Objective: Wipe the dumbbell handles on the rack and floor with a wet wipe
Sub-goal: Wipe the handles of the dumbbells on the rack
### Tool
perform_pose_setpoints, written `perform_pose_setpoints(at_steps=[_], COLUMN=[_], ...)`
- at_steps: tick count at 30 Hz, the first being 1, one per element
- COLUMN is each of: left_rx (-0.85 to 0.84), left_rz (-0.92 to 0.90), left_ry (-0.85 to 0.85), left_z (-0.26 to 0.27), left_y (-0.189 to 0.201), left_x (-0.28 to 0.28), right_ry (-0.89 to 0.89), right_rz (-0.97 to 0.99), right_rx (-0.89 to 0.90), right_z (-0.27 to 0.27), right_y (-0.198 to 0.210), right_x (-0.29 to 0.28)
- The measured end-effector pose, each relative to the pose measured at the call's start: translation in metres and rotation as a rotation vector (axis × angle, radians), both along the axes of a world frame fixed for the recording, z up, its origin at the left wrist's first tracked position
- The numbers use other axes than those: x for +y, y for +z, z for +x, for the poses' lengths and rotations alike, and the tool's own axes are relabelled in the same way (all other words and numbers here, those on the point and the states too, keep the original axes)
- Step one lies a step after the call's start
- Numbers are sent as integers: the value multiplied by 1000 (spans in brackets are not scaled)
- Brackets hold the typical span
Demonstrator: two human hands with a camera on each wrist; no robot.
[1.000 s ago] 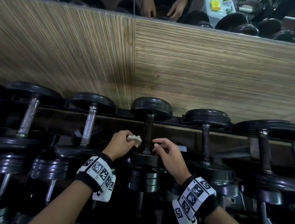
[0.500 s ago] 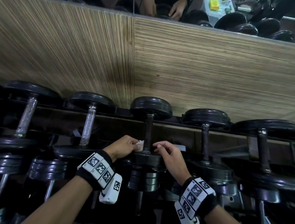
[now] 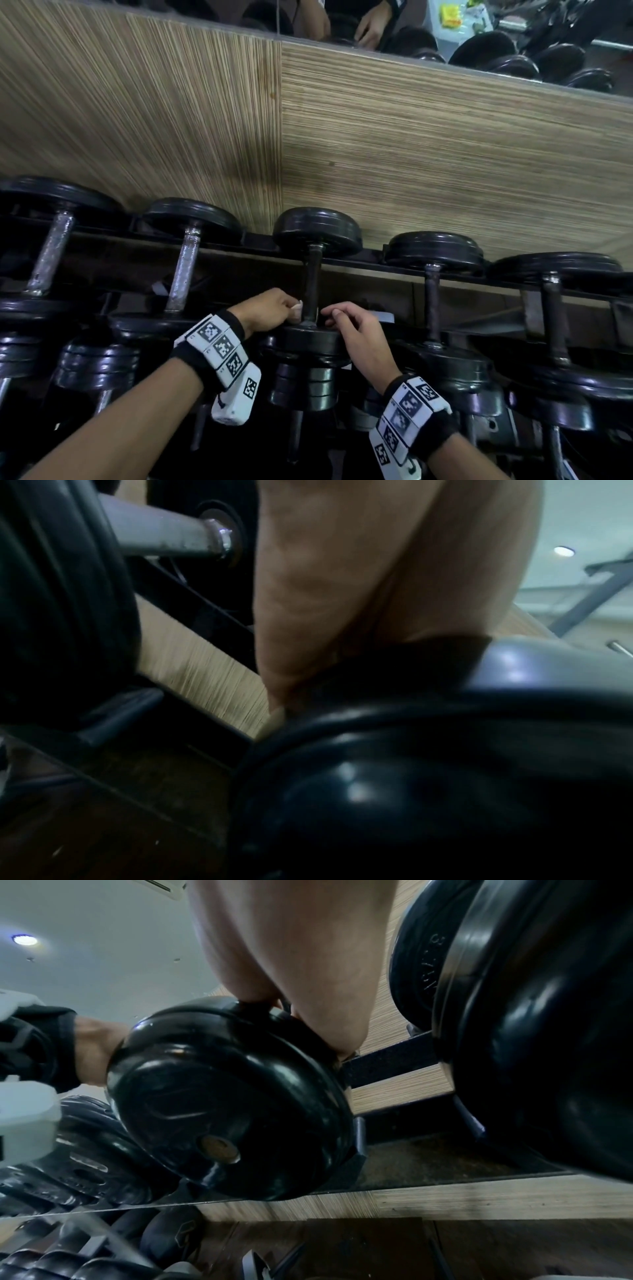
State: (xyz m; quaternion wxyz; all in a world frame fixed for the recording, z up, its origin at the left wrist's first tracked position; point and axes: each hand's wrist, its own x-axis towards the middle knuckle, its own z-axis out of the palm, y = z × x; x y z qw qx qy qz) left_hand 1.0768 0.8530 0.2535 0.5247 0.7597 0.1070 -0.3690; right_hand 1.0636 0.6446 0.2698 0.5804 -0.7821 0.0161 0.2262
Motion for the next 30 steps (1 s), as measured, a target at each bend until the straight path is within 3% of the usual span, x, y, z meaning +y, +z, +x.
perform_pose_setpoints(at_steps=[5, 10, 14, 16, 19, 22, 24, 27, 30], left_rx=[-116, -212, -340, -388, -490, -410, -341, -336, -335], left_rz=[83, -2, 7, 45, 148, 191, 156, 133, 113], left_ry=[99, -16, 160, 280, 471, 640, 723, 720, 725], left_z=[-16, -16, -10, -10, -14, -20, -20, -20, -21], left_y=[8, 45, 57, 55, 37, 13, 5, 5, 6], left_x=[3, 4, -12, -20, -30, -35, -33, -32, -32], right_ry=[14, 146, 301, 261, 38, -125, -124, -44, -25], right_rz=[-24, 61, 108, 149, 223, 135, 60, 1, 59], right_rx=[-15, 37, 78, 97, 131, 194, 250, 213, 186], right_z=[0, 5, 18, 24, 36, 54, 64, 76, 89], right_y=[-2, 6, 15, 13, 6, -10, -24, -34, -24], right_x=[0, 0, -5, -7, -7, -1, 7, 24, 40])
